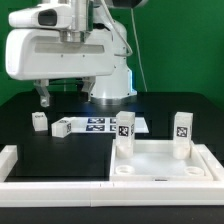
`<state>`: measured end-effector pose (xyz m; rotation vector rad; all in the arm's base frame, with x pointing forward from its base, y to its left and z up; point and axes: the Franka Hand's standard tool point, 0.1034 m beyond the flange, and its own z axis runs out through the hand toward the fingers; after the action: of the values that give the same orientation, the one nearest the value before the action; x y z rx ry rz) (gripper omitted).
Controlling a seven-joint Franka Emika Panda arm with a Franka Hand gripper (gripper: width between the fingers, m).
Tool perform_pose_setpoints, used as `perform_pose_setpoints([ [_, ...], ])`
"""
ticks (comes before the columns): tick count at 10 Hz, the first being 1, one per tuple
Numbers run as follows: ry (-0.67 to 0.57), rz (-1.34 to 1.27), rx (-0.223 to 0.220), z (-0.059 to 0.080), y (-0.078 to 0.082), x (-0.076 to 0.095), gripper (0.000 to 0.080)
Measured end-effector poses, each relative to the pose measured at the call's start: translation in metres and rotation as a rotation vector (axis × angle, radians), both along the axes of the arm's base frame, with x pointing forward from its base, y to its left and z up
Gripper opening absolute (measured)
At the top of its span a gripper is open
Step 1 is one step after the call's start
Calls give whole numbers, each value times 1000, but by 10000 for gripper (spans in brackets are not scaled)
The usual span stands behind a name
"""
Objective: Assemble square table
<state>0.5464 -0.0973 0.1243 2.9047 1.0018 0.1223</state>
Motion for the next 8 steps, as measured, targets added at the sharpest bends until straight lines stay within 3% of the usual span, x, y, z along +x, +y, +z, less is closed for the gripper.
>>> perform_pose_setpoints([
  [2,-4,-138,21,-1,-1,-1,648],
  [3,-4,-240,46,-6,-13,-8,648],
  [6,61,-660,122,-32,-71,-67,648],
  [7,109,-853,158,-36,-88,-72,648],
  [8,102,-924,162,-36,-90,-67,648],
])
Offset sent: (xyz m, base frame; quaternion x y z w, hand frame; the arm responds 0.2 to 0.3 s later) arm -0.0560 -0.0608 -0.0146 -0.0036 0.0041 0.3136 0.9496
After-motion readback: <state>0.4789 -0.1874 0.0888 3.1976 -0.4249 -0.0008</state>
